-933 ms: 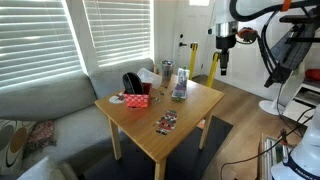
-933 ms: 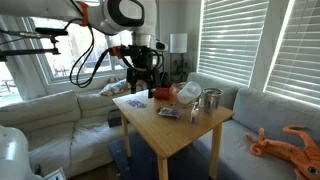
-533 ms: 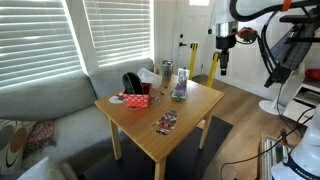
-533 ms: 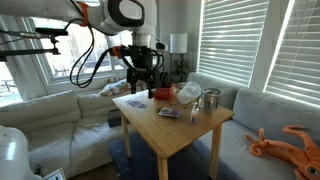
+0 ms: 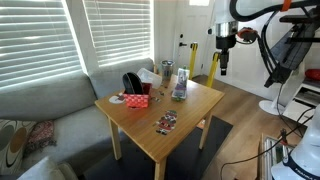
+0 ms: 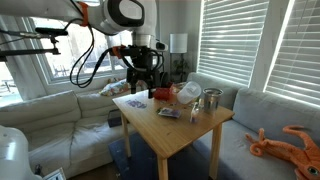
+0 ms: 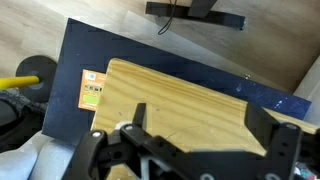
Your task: Position the jar upright
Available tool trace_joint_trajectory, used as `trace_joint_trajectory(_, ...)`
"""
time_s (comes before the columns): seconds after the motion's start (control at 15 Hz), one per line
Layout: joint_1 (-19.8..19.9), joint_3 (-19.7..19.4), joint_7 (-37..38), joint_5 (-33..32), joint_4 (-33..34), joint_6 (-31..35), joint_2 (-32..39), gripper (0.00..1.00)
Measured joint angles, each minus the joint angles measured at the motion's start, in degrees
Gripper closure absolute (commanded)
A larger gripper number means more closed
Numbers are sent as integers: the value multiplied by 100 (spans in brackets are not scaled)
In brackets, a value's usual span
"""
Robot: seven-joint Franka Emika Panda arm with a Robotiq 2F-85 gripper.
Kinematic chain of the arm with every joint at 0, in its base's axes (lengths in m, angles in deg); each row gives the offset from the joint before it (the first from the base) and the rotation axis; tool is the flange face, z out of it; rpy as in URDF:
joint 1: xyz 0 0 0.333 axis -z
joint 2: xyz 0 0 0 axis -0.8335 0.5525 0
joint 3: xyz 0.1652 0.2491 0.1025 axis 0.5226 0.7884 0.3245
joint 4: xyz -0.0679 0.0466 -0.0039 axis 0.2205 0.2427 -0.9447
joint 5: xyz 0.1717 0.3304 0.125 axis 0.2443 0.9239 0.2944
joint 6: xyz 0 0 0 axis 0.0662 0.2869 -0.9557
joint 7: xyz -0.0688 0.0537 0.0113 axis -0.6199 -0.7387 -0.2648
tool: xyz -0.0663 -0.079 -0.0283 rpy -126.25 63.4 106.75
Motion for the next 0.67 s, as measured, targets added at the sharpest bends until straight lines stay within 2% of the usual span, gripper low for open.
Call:
trace_joint_trajectory(0.2,0,-1,20,25,0,28,0,0)
trace_joint_trajectory(0.4,4,-21,590,260,150,566,77,0)
trace_joint_trajectory(0.67,74,-107,1224,483,1028,1097,489,0)
